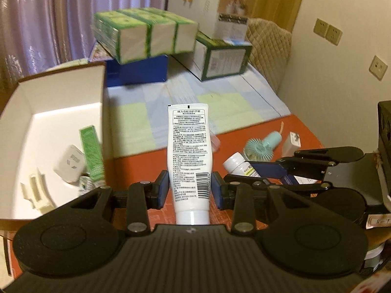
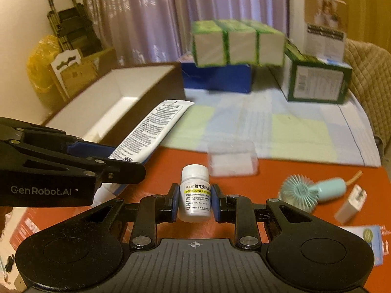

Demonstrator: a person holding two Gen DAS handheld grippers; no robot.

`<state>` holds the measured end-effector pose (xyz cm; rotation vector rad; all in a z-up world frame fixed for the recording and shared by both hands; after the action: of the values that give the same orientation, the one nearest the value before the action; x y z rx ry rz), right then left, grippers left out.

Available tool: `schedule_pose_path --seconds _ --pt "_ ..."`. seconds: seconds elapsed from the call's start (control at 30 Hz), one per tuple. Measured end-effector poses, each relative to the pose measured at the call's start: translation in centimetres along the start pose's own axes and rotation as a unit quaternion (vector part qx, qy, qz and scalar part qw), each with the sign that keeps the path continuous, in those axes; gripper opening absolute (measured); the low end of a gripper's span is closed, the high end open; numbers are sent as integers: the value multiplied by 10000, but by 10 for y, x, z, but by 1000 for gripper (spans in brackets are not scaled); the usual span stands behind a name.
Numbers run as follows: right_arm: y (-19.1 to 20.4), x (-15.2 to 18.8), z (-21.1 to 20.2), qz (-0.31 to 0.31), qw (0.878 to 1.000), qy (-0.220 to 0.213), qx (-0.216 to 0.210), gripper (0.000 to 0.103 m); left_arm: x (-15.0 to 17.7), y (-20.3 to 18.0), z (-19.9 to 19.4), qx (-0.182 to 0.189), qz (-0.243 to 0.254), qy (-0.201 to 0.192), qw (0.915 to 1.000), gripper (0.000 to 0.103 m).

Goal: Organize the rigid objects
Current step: 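Carry the tube and pill bottle over the open cardboard box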

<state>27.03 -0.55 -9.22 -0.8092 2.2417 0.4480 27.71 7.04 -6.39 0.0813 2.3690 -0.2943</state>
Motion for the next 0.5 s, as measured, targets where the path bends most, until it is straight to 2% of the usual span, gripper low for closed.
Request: schedule_pose_path --seconds 0.23,0.5 --pt "36 -32 5 -188 9990 -247 -306 24 -13 41 -26 -293 -202 -253 9990 32" --pt "85 -65 27 -389 9965 -349 -659 24 -27 108 -48 -752 -398 -435 9954 32"
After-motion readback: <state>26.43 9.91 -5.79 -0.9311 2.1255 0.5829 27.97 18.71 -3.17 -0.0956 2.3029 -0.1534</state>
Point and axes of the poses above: each gripper's, at about its wrist camera, not at the fingertips, and z roughly the way its jaws point, y to its left, x to its underside, the point moved 10 cm from there along z, roughly the way its jaws point, and after that the axes turned 5 degrees about x, right-handed, at the moved point
